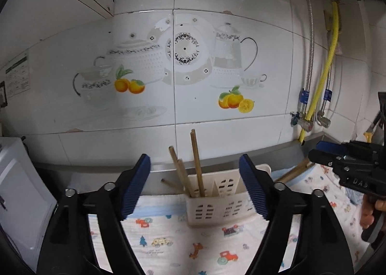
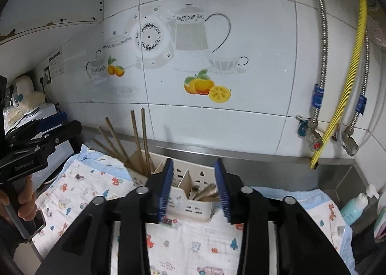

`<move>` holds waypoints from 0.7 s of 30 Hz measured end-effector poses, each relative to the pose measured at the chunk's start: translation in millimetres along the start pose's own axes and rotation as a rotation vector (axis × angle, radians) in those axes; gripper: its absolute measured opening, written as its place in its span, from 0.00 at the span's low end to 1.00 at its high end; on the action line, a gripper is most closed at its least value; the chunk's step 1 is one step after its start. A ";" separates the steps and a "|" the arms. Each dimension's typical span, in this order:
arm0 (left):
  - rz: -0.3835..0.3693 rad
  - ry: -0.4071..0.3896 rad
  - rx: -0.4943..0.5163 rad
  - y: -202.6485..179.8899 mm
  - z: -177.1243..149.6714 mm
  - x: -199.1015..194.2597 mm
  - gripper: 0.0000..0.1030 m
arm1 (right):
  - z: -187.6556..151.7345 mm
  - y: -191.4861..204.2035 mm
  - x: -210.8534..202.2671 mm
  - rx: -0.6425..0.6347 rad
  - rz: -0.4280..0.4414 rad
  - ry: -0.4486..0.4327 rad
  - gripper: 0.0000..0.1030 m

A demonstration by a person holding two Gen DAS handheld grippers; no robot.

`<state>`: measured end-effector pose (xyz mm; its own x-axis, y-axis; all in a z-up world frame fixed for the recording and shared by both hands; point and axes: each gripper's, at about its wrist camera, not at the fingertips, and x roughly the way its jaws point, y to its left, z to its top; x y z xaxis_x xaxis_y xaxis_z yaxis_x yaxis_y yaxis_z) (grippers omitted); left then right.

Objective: Organize utensils

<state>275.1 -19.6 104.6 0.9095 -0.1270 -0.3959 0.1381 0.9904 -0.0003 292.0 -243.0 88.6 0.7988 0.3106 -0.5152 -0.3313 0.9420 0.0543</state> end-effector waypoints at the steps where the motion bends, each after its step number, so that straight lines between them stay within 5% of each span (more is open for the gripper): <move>1: 0.000 0.000 0.003 0.1 -2.5 -3.7 0.77 | -3.0 1.8 -5.2 0.002 -0.004 -0.003 0.40; 8: 0.010 -0.001 -0.006 7.6 -28.4 -35.8 0.89 | -28.6 12.2 -34.1 0.034 -0.013 -0.011 0.56; 21: -0.019 0.018 -0.049 20.5 -77.6 -81.8 0.95 | -95.4 27.3 -75.5 0.125 -0.022 0.012 0.83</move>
<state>173.2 15.3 65.7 0.8995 -0.1455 -0.4120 0.1359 0.9893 -0.0526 174.7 -252.9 47.4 0.7987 0.2891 -0.5277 -0.2481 0.9572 0.1490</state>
